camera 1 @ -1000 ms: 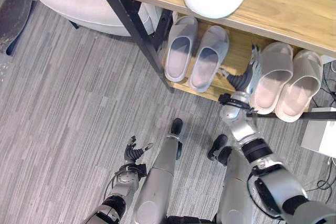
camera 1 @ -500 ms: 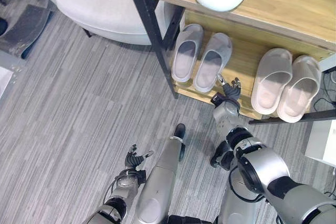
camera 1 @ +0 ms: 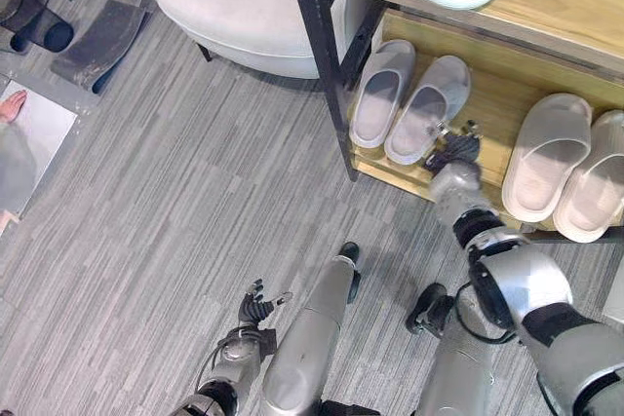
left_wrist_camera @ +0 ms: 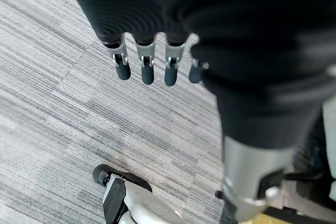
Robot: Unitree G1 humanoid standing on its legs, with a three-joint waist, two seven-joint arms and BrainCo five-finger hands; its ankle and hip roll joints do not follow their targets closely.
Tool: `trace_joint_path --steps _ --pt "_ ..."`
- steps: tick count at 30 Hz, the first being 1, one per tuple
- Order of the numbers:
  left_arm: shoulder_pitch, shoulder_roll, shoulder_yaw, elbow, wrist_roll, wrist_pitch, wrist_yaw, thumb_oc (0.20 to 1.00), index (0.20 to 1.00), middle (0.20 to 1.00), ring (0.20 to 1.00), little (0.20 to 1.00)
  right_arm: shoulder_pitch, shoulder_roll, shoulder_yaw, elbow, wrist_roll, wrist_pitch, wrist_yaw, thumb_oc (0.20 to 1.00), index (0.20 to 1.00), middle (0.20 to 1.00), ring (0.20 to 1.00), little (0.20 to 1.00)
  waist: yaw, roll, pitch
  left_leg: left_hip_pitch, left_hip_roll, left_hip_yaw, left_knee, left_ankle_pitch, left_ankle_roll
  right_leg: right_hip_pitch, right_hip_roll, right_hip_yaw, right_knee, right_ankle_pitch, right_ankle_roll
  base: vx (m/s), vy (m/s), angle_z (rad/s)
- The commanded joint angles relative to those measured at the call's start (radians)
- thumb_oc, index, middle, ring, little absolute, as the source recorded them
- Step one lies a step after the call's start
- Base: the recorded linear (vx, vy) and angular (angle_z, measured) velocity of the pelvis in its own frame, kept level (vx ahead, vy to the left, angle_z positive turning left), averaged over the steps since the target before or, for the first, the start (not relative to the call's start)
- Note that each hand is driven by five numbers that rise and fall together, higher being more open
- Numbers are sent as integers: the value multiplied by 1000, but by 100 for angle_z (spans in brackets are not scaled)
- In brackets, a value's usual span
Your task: Arrange the slippers neatly on the shoe rack.
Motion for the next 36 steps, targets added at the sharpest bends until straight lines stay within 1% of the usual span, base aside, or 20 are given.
trace_joint_path --steps 1,6,8,10,11,12,14,15,19,20,21,23,24,25,26,27,28,29,32,36 --pt "6 31 -33 -19 0 -19 -15 1000 1000 1000 1000 1000 -117 -56 -7 -54 -42 -49 10 1000 1000 1000 1000 1000 16 -3 46 63 32 5 -1 -94 9 90 -20 37 -75 -11 61 0 0 0" --pt "0 27 -14 -15 -3 -20 -19 1000 1000 1000 1000 1000 -87 -65 41 -67 -167 -22 1 1000 1000 1000 1000 1000 0 -17 47 84 42 12 -38 -79 6 108 -11 33 -116 13 63 0 0 0" --pt "1 18 19 -2 0 -22 -16 1000 1000 1000 1000 1000 -18 -72 142 -184 -412 17 -31 1000 1000 1000 1000 1000 -30 -39 40 130 58 19 -108 -52 0 149 5 20 -187 54 67 32 -6 -10" --pt "0 16 29 2 3 -22 -13 1000 1000 1000 1000 1000 12 -67 155 -218 -455 23 -39 1000 1000 1000 1000 1000 -39 -45 37 146 63 22 -131 -44 -2 166 9 14 -214 67 69 -8 4 -16" --pt "-2 14 40 2 4 -22 -11 1000 1000 1000 1000 1000 43 -58 165 -264 -492 28 -46 1000 1000 1000 1000 1000 -49 -49 33 152 64 24 -170 -2 -2 177 12 1 -256 106 62 4 -8 -12" --pt "5 11 69 12 10 -19 -10 1000 1000 1000 1000 1000 136 -32 186 -378 -554 35 -35 1000 1000 1000 1000 1000 -69 -64 16 199 77 30 -238 26 -10 228 31 -18 -337 142 66 17 -11 -4" --pt "11 10 79 14 9 -16 -11 1000 1000 1000 1000 1000 180 -20 185 -430 -571 36 -34 1000 1000 1000 1000 1000 -78 -68 9 221 83 32 -265 35 -12 253 39 -24 -372 153 68 88 -31 -9" --pt "29 6 105 13 14 -6 -15 1000 1000 1000 1000 1000 302 24 174 -548 -564 30 -6 1000 1000 1000 1000 1000 -97 -77 -16 279 97 40 -343 64 -19 311 58 -42 -451 185 75 124 -31 -25" --pt "71 -2 145 13 14 11 -34 1000 1000 1000 1000 1000 503 86 165 -645 -517 19 74 1000 1000 1000 1000 1000 -126 -87 -76 412 122 58 -497 113 -30 429 87 -63 -598 239 90 149 -41 -28" --pt "78 -6 165 15 21 20 -46 1000 1000 1000 1000 1000 600 99 184 -693 -512 22 116 1000 1000 1000 1000 1000 -138 -92 -103 473 138 68 -569 139 -38 483 105 -73 -667 257 95 109 -52 -30" --pt "78 -6 165 15 21 20 -46 1000 1000 1000 1000 1000 600 99 184 -693 -512 22 116 1000 1000 1000 1000 1000 -140 -92 -105 472 137 66 -571 142 -38 482 105 -74 -670 260 95 140 -102 -23" --pt "81 -1 191 12 57 36 -63 1000 1000 1000 1000 1000 740 81 199 -739 -492 26 206 1000 1000 1000 1000 1000 -163 -100 -156 542 160 82 -669 181 -50 544 135 -90 -770 289 105 114 -99 -21" --pt "125 43 160 -246 28 49 -62 1000 1000 1000 1000 1000 799 54 189 -745 -459 33 255 1000 1000 1000 1000 1000 -163 -95 -172 571 169 86 -705 195 -52 571 142 -95 -801 304 110 106 -98 -15" --pt "200 39 105 -252 190 45 -60 1000 1000 1000 1000 1000 848 69 182 -702 -492 34 267 1000 1000 1000 1000 1000 -155 -90 -191 610 179 95 -755 212 -55 604 158 -95 -852 318 113 73 -74 -9" --pt "200 39 105 -251 191 45 -60 1000 1000 1000 1000 1000 847 69 182 -703 -492 34 267 1000 1000 1000 1000 1000 -156 -90 -192 608 178 94 -756 214 -54 602 158 -96 -854 320 113 65 -52 -7" --pt "177 15 121 -191 109 44 -111 1000 1000 1000 1000 1000 881 54 190 -701 -516 31 278 1000 1000 1000 1000 1000 -166 -95 -204 633 186 104 -784 222 -63 620 167 -95 -880 326 116 48 -44 -7" --pt "137 -9 111 -118 188 46 -85 1000 1000 1000 1000 1000 915 46 205 -690 -535 34 280 1000 1000 1000 1000 1000 -178 -99 -215 651 191 115 -804 228 -69 630 176 -87 -897 329 114 85 -63 -9" --pt "92 -7 99 -72 295 86 -67 1000 1000 1000 1000 1000 959 35 208 -677 -566 37 298 1000 1000 1000 1000 1000 -197 -102 -234 660 195 129 -820 233 -73 636 183 -80 -916 336 117 72 -78 -12" --pt "61 -9 47 -136 337 67 -75 1000 1000 1000 1000 1000 1041 29 182 -555 -634 62 294 1000 1000 1000 1000 1000 -222 -101 -269 666 200 138 -831 237 -89 656 197 -92 -955 345 120 34 -66 -23" --pt "47 -1 -43 -267 354 80 -151 1000 1000 1000 1000 1000 1106 4 155 -367 -715 100 292 1000 1000 1000 1000 1000 -244 -95 -294 691 203 163 -831 225 -81 659 203 -66 -955 338 124 37 -34 -8"
